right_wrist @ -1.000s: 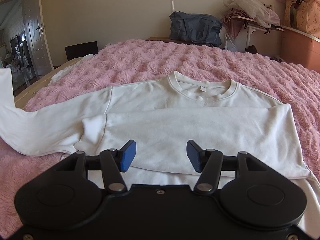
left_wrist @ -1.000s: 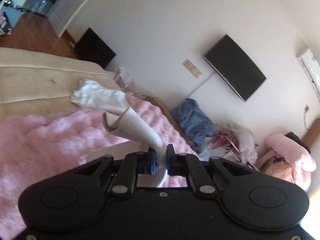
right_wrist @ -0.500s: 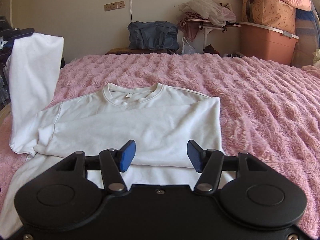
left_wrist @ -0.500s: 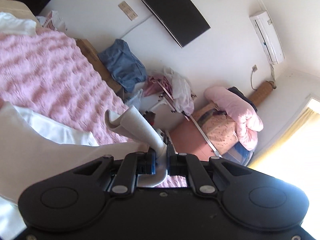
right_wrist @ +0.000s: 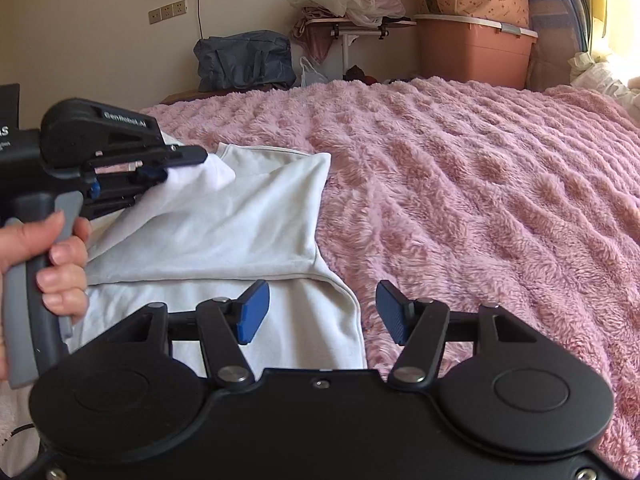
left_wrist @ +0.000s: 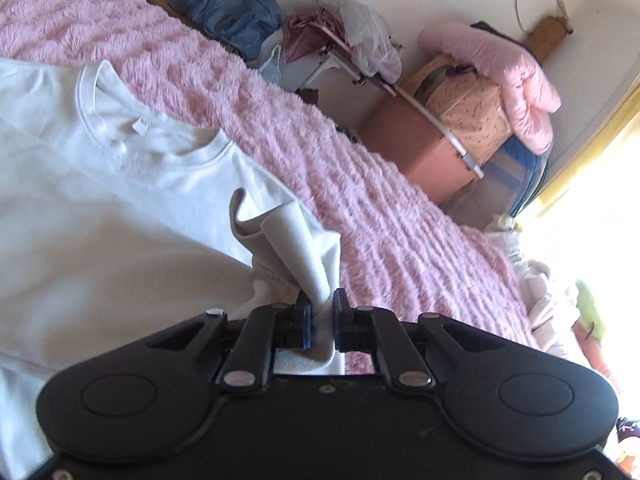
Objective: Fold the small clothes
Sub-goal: 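Lower the sleeve onto the shirt body and open the left tool, then move both tools over the folded shirt toward its hem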
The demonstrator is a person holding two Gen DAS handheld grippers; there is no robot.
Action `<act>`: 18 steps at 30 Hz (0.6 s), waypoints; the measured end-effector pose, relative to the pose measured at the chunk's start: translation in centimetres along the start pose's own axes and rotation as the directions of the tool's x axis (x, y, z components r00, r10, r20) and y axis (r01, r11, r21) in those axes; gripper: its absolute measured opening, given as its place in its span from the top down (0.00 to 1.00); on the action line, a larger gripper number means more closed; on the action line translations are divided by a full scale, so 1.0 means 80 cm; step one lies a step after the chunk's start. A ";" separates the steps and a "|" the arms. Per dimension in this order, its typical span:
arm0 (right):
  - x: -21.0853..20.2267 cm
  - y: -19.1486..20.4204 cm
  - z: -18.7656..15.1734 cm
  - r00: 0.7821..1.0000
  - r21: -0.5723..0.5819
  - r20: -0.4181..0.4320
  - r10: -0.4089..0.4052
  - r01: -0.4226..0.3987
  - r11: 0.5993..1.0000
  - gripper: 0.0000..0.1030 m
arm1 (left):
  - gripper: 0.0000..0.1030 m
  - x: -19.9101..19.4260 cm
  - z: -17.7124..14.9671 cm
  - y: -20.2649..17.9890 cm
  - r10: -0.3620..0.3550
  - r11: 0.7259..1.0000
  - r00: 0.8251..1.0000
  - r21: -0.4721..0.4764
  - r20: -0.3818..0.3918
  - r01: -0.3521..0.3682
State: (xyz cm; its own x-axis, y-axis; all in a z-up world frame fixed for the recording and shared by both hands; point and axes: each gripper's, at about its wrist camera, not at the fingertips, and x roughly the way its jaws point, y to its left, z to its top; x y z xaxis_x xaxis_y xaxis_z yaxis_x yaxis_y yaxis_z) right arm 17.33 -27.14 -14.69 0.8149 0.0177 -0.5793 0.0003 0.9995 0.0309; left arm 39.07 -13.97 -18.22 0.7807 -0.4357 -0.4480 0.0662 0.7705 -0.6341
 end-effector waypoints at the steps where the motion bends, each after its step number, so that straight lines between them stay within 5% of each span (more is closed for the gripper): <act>1: 0.001 -0.004 -0.002 1.000 0.002 -0.002 -0.006 0.006 1.000 0.41 | 0.92 0.009 -0.006 0.008 0.005 1.000 1.000 0.006 -0.023 -0.005; 3: 0.002 -0.009 -0.004 1.000 0.011 -0.005 -0.012 0.012 1.000 0.41 | 0.88 0.028 -0.019 0.013 0.024 1.000 0.998 0.010 -0.061 -0.024; 6: 0.004 -0.012 -0.006 1.000 0.025 -0.013 -0.012 0.013 1.000 0.41 | 0.67 0.045 -0.031 0.014 0.045 0.999 0.991 0.026 -0.128 -0.042; 8: 0.004 -0.012 -0.006 1.000 0.025 -0.012 -0.013 0.014 1.000 0.41 | 0.67 0.033 -0.028 0.012 0.022 0.999 0.992 0.037 -0.121 -0.017; 13: 0.011 -0.002 0.013 0.999 0.000 0.033 0.020 -0.020 1.000 0.42 | 0.61 -0.048 0.011 0.022 -0.037 0.995 0.998 0.087 -0.044 0.040; 16: 0.034 0.011 0.035 0.992 -0.055 0.027 0.121 -0.119 0.991 0.62 | 0.58 -0.112 0.039 0.053 -0.012 0.990 1.000 0.143 0.025 0.008; 18: 0.053 0.018 0.047 0.988 -0.069 0.020 0.154 -0.152 0.986 0.62 | 0.57 -0.148 0.057 0.083 0.046 0.987 0.997 0.150 0.058 -0.054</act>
State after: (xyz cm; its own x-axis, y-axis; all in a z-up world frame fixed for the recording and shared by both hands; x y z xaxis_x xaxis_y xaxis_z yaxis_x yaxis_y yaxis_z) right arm 23.00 -25.75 -14.03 0.8168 0.1709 -0.5510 -0.1637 0.9845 0.0628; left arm 33.10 -1.59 -14.24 0.8178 -0.3719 -0.4392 0.1162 0.8541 -0.5070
